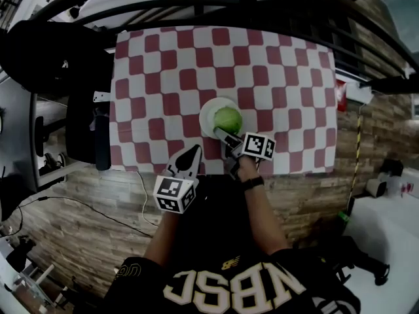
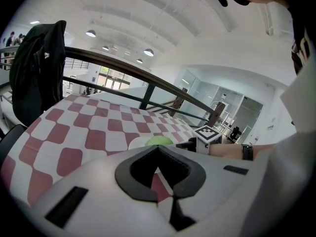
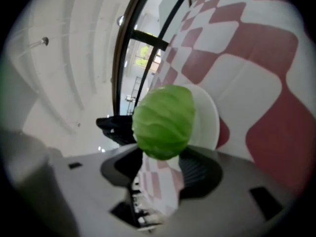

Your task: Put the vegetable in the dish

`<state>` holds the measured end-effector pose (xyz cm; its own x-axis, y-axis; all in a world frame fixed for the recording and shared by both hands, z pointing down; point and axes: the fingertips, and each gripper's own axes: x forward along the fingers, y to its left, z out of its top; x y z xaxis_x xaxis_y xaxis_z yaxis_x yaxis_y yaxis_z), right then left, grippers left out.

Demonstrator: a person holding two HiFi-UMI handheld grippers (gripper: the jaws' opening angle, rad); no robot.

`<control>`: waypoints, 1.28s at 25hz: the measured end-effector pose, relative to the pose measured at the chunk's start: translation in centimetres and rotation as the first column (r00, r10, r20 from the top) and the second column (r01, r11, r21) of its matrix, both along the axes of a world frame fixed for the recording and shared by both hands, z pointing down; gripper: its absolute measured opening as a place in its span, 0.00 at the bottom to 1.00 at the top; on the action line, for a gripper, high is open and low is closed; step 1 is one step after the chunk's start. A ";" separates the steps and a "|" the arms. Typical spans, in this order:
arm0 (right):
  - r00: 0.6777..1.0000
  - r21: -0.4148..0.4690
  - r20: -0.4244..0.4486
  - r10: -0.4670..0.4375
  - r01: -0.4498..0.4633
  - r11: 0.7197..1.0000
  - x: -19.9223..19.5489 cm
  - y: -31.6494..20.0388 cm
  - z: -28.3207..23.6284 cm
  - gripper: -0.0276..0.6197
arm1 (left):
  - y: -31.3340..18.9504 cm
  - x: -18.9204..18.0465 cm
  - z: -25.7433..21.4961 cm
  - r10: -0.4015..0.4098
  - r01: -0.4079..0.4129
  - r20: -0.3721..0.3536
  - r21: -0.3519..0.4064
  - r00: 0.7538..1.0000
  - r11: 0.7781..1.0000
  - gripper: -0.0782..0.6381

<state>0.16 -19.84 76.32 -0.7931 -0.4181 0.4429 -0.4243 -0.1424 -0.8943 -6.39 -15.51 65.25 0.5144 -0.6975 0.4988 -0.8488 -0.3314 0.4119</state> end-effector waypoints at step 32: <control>0.862 0.821 -0.433 0.263 0.256 0.510 2.7 -3.0 -30.0 0.42 | -5.6 -3.3 -20.2 -0.045 0.052 -0.026 0.446 0.999 0.893 0.13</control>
